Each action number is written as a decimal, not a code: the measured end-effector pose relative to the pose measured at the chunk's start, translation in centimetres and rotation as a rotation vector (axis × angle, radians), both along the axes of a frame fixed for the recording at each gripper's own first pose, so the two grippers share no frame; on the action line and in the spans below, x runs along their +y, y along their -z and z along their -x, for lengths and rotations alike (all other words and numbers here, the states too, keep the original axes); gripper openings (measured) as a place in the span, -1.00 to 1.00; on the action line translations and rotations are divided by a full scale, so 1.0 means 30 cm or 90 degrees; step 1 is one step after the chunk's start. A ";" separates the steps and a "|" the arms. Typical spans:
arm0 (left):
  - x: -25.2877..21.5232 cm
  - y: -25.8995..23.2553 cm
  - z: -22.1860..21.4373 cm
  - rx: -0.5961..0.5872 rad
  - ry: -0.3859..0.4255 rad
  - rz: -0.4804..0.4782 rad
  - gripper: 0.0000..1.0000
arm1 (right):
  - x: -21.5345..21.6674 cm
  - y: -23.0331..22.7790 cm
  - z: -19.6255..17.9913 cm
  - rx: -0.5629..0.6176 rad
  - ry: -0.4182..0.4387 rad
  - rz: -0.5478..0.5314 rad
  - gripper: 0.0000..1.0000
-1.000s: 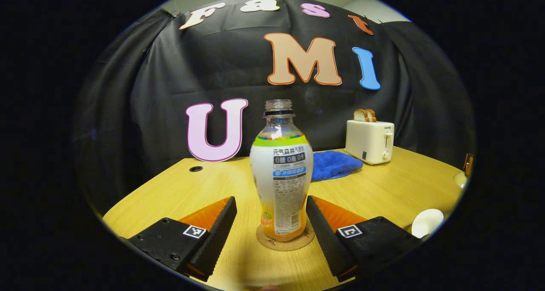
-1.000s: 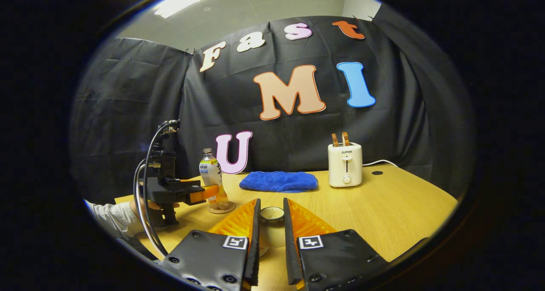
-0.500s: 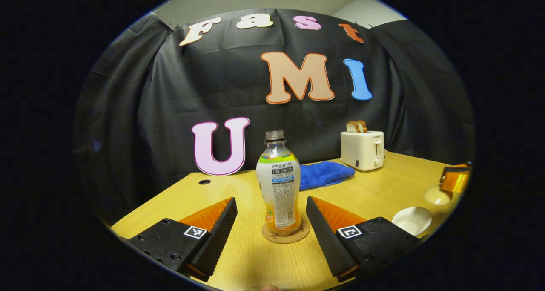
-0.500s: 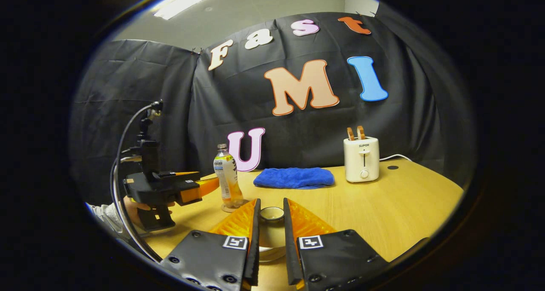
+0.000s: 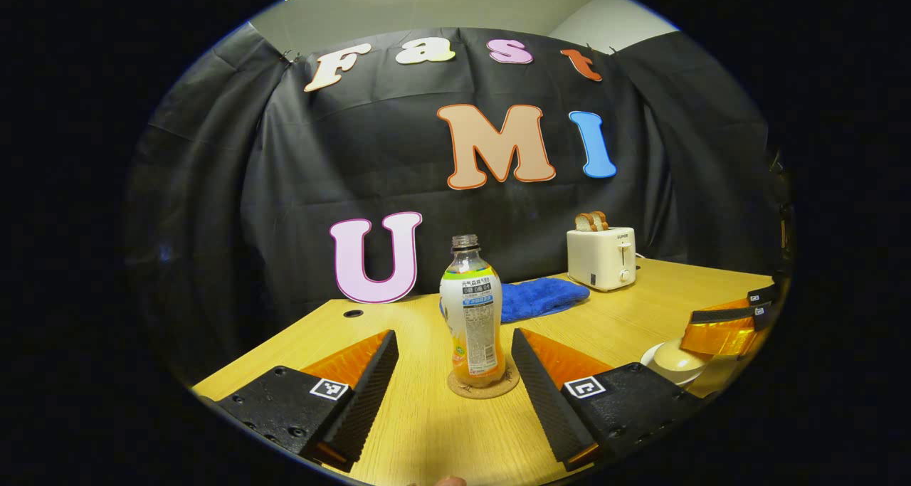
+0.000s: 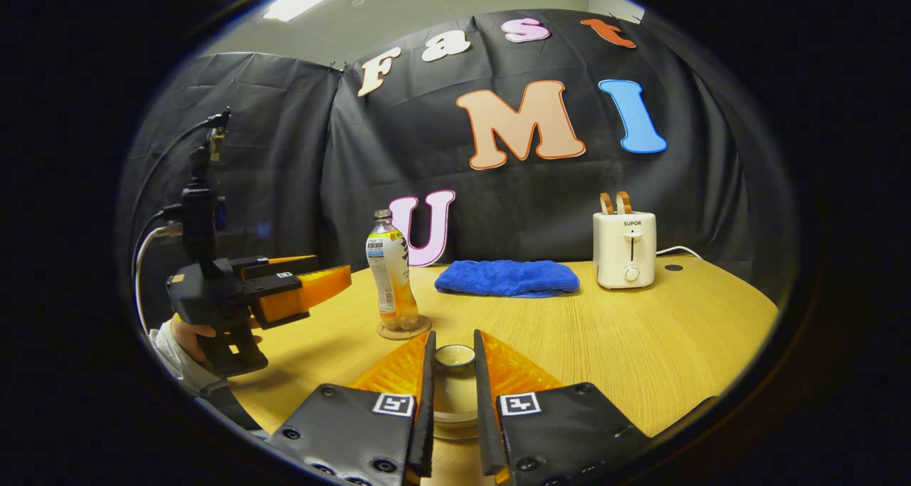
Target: Open the teacup lid with one hand, grasp the water bottle and pour water into the teacup with the other hand; after pouring, place the water bottle on the coaster and then close the teacup lid.
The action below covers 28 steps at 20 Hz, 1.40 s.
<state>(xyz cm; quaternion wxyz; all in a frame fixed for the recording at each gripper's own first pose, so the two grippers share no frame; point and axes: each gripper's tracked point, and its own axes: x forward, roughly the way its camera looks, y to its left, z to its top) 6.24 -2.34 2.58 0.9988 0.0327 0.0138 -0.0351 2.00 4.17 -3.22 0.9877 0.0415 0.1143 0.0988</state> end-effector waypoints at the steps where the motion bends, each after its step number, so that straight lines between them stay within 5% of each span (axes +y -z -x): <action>1: 0.010 0.002 0.009 -0.001 -0.002 0.003 0.87 | 0.004 0.009 -0.005 0.003 0.001 0.004 -0.44; 10: 0.035 0.037 0.057 0.001 -0.003 0.021 0.87 | 0.016 0.037 -0.018 -0.001 0.022 0.042 -0.43; 15: 0.021 0.058 0.075 0.008 0.001 0.043 0.88 | 0.013 0.019 0.002 -0.019 0.023 0.039 -0.23; 20: 0.010 0.076 0.118 0.008 -0.003 0.052 0.87 | -0.011 -0.015 0.025 -0.050 0.029 0.048 0.82; 28: 0.001 0.117 0.180 0.015 -0.013 0.040 0.88 | -0.106 -0.022 0.064 -0.058 0.067 0.036 0.94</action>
